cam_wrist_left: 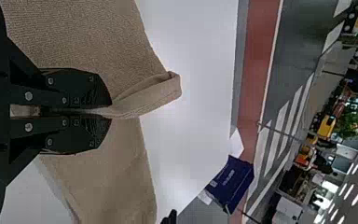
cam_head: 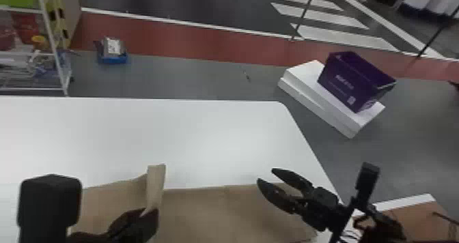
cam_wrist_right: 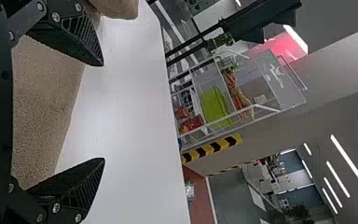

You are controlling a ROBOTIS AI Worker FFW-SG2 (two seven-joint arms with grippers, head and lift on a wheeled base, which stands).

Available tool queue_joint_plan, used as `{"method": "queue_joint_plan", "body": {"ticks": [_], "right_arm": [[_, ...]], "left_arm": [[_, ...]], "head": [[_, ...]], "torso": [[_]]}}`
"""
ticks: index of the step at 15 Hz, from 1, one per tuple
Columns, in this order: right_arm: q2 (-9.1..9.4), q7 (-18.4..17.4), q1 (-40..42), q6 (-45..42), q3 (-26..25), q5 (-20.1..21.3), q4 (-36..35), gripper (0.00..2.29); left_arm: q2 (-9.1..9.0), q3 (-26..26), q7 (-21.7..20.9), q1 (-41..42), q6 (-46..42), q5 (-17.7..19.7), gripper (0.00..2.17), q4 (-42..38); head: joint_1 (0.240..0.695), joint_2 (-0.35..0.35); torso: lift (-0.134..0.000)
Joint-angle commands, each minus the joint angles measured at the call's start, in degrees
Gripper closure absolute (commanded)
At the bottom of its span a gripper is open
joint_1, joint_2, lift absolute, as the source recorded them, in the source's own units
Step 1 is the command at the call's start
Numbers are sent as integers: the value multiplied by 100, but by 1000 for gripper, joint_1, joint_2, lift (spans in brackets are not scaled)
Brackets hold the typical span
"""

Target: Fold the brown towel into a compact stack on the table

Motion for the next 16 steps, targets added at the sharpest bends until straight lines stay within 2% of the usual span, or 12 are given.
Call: {"method": "queue_joint_plan", "body": {"ticks": [1, 6, 8, 10, 11, 12, 13, 16], "right_arm": [[5, -30, 0, -56, -93, 17, 52, 181], [5, -48, 9, -530, -224, 166, 236, 184], [5, -57, 9, -636, -145, 289, 254, 269], [5, -57, 9, -759, 30, 474, 324, 626], [5, -74, 9, -794, 92, 553, 351, 974], [5, -136, 9, -900, 127, 606, 386, 1666], [5, -136, 9, -987, 145, 667, 439, 2020], [5, -136, 9, -1058, 224, 790, 623, 2047]], "left_arm": [[-15, -402, 150, -136, 89, -42, 1369, 55], [-15, -964, 554, -576, 212, -24, 1369, 107], [-15, -1210, 756, -839, 212, 20, 1372, 186], [-15, -1509, 967, -1050, 230, 81, 1369, 266], [-15, -1659, 1020, -1121, 230, 55, 1369, 283], [-15, -1808, 1108, -1209, 318, 37, 1372, 301], [-15, -1914, 1178, -1288, 406, 55, 1372, 318], [-15, -2010, 1222, -1349, 529, 90, 1372, 406]], "head": [[695, -350], [695, -350], [695, -350], [695, -350], [695, -350], [695, -350], [695, -350], [695, -350]], "torso": [[-124], [-124], [-124], [-124], [-124], [-124], [-124], [-124]]}}
